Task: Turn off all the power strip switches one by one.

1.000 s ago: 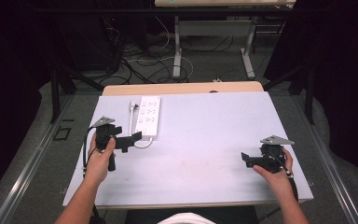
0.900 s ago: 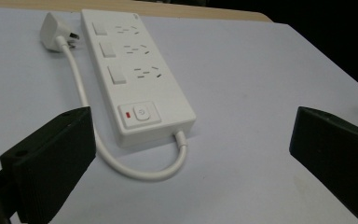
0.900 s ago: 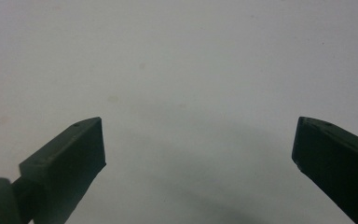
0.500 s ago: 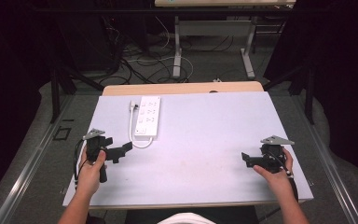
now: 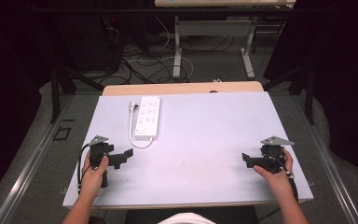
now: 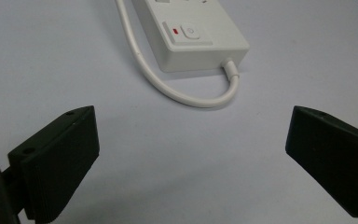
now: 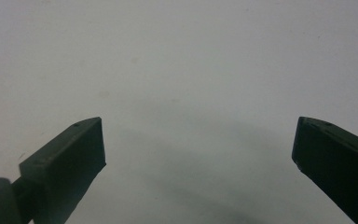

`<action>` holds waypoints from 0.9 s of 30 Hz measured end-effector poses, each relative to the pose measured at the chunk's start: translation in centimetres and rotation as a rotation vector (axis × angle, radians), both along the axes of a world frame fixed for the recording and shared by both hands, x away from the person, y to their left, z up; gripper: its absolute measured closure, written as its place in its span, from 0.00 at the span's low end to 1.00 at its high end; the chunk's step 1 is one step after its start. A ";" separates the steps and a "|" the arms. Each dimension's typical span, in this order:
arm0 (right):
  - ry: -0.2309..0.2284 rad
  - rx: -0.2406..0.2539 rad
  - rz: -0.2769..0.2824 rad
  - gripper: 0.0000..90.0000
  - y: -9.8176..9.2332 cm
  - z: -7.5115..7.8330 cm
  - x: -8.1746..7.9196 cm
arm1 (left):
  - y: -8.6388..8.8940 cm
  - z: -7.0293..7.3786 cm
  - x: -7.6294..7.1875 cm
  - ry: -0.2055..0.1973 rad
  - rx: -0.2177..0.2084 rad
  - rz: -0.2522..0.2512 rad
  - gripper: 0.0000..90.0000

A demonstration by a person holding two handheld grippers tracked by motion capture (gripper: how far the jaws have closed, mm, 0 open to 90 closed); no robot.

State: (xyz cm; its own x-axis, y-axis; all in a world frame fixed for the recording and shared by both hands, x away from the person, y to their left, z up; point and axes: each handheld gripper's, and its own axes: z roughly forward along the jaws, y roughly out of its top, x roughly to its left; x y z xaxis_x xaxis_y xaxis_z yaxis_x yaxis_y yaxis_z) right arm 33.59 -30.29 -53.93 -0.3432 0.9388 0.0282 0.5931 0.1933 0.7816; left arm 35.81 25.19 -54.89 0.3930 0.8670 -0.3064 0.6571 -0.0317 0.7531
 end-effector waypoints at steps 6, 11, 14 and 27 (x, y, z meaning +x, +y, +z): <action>0.001 0.000 -0.002 0.02 0.0 -0.1 0.0 | 0.1 -0.4 0.0 0.020 -0.017 0.002 0.03; 0.003 -0.004 0.004 0.02 0.0 -0.2 0.1 | 0.2 -0.4 -0.1 0.017 -0.004 0.009 0.03; 0.004 -0.005 0.003 0.02 0.1 -0.2 0.1 | 0.3 -0.5 -0.2 0.012 -0.004 0.012 0.03; 0.007 -0.005 0.000 0.02 -0.1 -0.3 0.2 | 0.4 -0.6 -0.2 0.018 0.008 0.012 0.03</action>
State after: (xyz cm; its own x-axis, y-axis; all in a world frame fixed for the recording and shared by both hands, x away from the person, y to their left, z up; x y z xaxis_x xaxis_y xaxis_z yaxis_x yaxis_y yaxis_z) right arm 33.79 -30.35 -54.23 -0.3430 0.9390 0.0258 0.5989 0.1974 0.7761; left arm 35.65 25.61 -55.46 0.3766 0.8743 -0.3063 0.6709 -0.0295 0.7410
